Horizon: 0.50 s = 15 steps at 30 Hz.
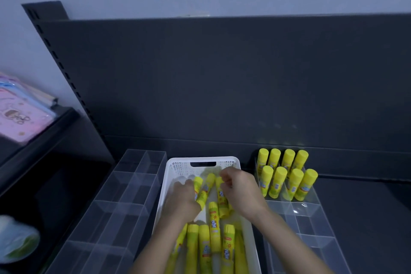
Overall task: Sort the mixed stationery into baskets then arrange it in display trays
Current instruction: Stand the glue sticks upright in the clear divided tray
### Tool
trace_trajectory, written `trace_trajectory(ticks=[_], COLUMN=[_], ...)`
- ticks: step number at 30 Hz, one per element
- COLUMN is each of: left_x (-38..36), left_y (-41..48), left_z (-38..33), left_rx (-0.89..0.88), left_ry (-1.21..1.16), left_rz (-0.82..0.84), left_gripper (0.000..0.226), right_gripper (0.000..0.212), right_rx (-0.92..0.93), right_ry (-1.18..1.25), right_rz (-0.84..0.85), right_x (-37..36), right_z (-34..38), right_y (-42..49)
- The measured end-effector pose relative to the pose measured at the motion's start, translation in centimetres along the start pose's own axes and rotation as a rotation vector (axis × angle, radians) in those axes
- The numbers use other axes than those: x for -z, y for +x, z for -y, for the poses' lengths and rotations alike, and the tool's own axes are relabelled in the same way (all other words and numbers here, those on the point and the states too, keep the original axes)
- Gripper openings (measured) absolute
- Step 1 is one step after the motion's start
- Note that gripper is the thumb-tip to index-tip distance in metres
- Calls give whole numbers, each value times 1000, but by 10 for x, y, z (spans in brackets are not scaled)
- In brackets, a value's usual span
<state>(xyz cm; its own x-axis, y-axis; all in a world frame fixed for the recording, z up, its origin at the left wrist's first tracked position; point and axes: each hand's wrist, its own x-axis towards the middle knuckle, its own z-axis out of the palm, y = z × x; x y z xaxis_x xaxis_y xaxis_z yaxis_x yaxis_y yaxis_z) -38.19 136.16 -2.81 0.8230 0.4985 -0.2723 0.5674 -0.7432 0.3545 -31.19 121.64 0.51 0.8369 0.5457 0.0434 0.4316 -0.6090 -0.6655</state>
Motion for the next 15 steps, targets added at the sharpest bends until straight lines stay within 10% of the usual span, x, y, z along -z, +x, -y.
trace_trajectory(ticks=[15], left_x=[40], left_y=[-34], left_z=[24], left_rx=[-30], left_ry=[-835], left_rz=[-249], left_gripper=[26], right_gripper=[24], right_rx=[-174], right_ry=[-228], right_rz=[269], right_x=[-71], right_z=[30], right_y=[47])
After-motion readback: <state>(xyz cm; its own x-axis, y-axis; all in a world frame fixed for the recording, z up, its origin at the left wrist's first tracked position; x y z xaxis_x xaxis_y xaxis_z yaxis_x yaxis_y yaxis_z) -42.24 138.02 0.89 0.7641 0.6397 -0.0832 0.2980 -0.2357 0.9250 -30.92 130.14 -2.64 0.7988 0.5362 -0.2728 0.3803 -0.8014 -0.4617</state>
